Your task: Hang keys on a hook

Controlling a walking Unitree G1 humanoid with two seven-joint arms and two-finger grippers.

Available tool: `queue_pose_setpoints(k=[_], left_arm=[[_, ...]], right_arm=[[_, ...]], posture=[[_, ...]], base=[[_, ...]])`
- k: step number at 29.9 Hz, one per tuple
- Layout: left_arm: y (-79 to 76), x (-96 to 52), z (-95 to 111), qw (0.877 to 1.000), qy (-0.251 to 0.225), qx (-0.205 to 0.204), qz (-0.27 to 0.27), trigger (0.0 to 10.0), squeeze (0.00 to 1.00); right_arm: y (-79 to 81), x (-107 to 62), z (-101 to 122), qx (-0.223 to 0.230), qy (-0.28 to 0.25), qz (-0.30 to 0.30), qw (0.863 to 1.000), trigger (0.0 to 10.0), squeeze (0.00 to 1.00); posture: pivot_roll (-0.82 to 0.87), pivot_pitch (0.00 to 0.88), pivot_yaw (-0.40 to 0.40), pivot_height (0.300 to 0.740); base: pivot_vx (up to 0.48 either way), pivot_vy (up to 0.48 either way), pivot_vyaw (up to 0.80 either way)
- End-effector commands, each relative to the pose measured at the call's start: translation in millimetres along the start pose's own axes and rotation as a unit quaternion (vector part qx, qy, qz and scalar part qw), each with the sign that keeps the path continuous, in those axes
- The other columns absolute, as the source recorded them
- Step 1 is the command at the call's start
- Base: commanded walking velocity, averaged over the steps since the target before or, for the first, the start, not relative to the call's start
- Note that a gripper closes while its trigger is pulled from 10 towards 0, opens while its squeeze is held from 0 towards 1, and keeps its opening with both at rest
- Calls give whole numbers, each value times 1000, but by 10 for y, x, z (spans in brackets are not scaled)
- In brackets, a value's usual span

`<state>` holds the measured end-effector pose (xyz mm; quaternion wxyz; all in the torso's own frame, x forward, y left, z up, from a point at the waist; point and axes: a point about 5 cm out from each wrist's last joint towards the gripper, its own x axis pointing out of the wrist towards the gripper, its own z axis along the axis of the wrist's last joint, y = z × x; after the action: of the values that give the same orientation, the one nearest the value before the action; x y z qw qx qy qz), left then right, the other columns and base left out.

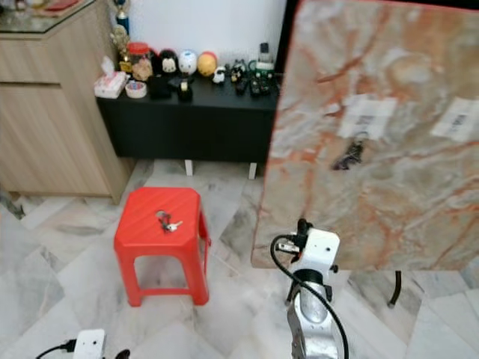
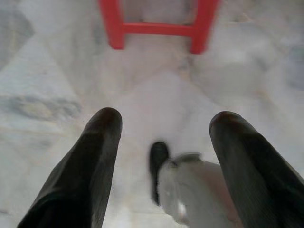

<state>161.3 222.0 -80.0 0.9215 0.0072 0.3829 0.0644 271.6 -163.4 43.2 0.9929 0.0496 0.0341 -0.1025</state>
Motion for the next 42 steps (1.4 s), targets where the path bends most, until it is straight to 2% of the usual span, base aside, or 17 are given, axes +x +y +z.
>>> queue_pose_setpoints(k=[1,14,27,42], left_arm=[[40,-21,-48,1000,9,7,3,10000,0],[17,-13,-30,1000,5,7,1,10000,0],[81,-14,-35,1000,13,0,4,10000,0],[96,-24,-70,1000,24,0,2,10000,0]], right_arm=[[26,24,36,5,-6,1,1000,10000,0],[22,32,70,11,-15,-2,1000,10000,0],[-71,81,100,3,-17,-42,999,10000,0],[-37,110,112,8,-16,-37,999,10000,0]], posture=[[34,38,-59,740],[32,37,-57,740],[31,17,-55,740],[21,0,-46,740]], base=[[0,-368,0],[0,-354,0],[0,0,0],[0,0,-747]])
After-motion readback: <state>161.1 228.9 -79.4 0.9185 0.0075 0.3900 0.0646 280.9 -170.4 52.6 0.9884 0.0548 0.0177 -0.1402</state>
